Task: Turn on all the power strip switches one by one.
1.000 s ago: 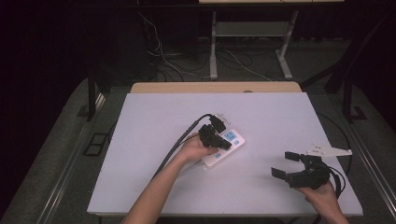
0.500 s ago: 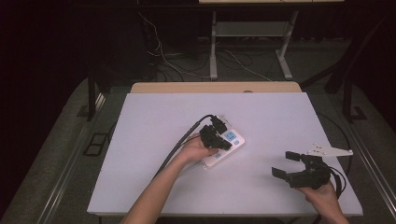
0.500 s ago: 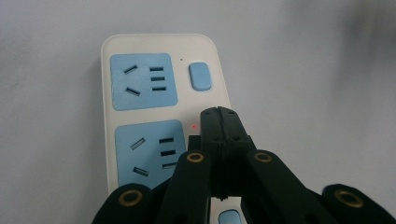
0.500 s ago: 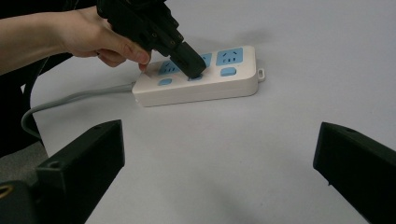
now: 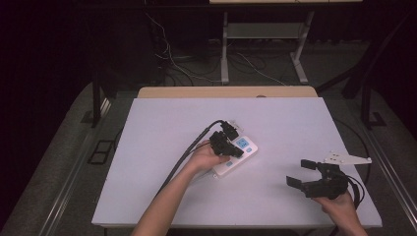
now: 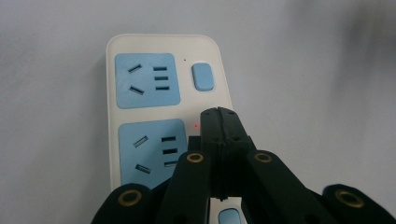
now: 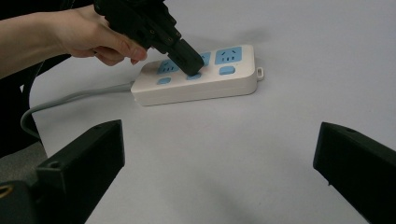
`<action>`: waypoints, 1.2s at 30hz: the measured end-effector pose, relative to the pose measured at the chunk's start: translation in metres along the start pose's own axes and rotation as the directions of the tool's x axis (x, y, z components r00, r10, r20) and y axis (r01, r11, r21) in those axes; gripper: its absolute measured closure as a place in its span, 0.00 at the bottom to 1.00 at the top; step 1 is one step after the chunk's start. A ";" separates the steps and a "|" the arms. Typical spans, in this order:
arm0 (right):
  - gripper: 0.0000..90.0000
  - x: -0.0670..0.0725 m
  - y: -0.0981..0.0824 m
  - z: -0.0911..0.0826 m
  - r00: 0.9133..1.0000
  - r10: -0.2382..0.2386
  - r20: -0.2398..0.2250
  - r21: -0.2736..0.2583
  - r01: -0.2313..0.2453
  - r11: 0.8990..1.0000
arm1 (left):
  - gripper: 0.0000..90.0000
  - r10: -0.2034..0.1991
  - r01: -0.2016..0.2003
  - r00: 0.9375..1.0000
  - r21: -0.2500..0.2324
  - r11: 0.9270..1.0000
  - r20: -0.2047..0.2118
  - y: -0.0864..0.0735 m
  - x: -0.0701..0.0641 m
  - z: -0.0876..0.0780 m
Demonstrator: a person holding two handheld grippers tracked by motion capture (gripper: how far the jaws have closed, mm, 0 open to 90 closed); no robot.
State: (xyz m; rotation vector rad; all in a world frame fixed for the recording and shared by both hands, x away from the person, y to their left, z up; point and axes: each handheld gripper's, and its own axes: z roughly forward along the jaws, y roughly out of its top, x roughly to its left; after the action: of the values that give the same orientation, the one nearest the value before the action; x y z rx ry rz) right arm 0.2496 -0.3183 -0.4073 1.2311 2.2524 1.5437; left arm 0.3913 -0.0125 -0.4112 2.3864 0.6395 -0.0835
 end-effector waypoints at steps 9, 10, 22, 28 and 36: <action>0.02 0.000 0.000 0.000 1.000 0.000 0.002 -0.001 0.000 1.000 | 1.00 -0.002 0.002 1.000 -0.011 1.000 0.002 0.003 0.001 -0.008; 0.02 0.000 0.000 0.000 1.000 0.000 0.002 -0.001 0.000 1.000 | 1.00 -0.002 0.002 1.000 -0.012 1.000 -0.002 0.003 0.001 -0.009; 0.02 0.000 0.000 0.000 1.000 0.001 0.003 -0.003 -0.001 1.000 | 1.00 0.016 -0.017 1.000 -0.022 1.000 -0.015 0.013 0.001 -0.020; 0.02 0.000 0.000 -0.001 1.000 0.001 0.002 -0.004 -0.001 1.000 | 1.00 0.025 -0.025 1.000 -0.040 0.999 -0.017 0.022 -0.001 -0.022; 0.02 -0.001 0.000 -0.002 1.000 0.003 0.003 -0.005 -0.003 1.000 | 1.00 0.035 -0.036 0.999 -0.035 0.999 -0.019 0.032 -0.001 -0.019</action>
State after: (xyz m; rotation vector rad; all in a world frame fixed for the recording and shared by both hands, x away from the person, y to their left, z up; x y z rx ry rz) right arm 0.2493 -0.3200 -0.4068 1.2354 2.2440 1.5474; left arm 0.4037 -0.0224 -0.3777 2.3656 0.6017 -0.0346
